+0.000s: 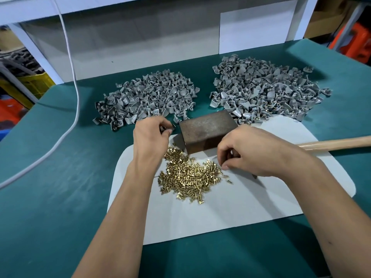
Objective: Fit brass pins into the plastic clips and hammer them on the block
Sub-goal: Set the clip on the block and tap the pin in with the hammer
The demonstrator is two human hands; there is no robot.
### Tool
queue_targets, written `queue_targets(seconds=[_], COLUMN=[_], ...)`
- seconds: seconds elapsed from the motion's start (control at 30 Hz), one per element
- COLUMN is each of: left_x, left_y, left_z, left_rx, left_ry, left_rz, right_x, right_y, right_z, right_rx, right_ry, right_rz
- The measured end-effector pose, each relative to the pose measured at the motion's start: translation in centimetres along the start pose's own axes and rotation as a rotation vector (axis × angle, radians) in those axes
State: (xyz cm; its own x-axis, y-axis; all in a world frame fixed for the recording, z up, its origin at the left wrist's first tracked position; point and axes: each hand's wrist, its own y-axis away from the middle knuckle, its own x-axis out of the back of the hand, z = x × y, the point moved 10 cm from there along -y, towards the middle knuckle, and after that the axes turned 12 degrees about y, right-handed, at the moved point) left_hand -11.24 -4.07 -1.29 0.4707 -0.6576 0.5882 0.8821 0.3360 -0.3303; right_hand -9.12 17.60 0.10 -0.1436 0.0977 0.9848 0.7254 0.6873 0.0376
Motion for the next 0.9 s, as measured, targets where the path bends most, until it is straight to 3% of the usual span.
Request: queue_targets(seconds=[0.17,0.9], left_x=[-0.1,0.7], left_y=[-0.1,0.4], left_z=[-0.2,-1.3], left_rx=[0.018,0.205], left_ry=[0.107,0.102], left_rz=[0.012,0.063], right_x=[0.0,0.0], right_y=[0.3,-0.2], right_z=[1.5,-2.3], right_rx=[-0.058,0.056], right_ry=[-0.109,0.073], right_rz=[-0.025,0.056])
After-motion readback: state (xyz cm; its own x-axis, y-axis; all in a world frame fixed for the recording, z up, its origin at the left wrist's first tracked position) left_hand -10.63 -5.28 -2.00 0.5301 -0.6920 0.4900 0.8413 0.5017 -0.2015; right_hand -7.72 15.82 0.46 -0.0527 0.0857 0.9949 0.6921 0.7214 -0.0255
